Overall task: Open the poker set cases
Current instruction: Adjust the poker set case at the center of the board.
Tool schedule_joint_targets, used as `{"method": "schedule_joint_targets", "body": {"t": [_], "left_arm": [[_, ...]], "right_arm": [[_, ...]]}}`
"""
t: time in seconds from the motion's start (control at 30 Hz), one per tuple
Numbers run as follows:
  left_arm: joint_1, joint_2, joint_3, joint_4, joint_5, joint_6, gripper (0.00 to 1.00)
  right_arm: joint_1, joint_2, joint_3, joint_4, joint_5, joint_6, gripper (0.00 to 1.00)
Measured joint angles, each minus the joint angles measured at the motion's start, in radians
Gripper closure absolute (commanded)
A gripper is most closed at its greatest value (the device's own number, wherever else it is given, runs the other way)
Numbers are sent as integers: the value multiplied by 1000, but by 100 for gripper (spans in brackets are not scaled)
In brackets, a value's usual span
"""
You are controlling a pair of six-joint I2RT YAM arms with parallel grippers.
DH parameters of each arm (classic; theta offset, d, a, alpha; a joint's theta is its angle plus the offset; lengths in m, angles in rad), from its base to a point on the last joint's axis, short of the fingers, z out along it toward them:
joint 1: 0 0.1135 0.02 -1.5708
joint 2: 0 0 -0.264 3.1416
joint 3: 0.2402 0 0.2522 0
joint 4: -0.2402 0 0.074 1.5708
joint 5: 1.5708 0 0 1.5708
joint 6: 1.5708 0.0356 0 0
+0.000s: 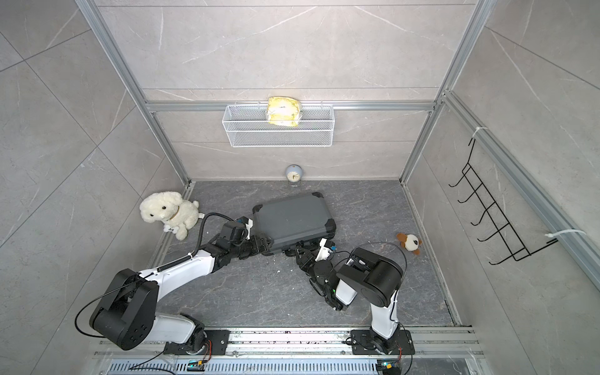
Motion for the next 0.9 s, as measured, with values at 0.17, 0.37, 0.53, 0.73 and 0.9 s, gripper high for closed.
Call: {"method": "schedule_joint_targets", "body": {"t": [0.17,0.37,0.53,0.73,0.9], "left_arm": [[0,0,0,3,1,0,10],[0,0,0,3,1,0,10],[0,0,0,3,1,0,11],[0,0,0,1,1,0,10],[0,-4,0,-3,-2,1,10]], "right_arm": [[7,26,9,0,43,51,50],[8,60,25,0,67,97,55],[9,71,42,-1,74,104,63],[11,81,45,0,82,174,71],[13,92,45,13,88,205,84]]}}
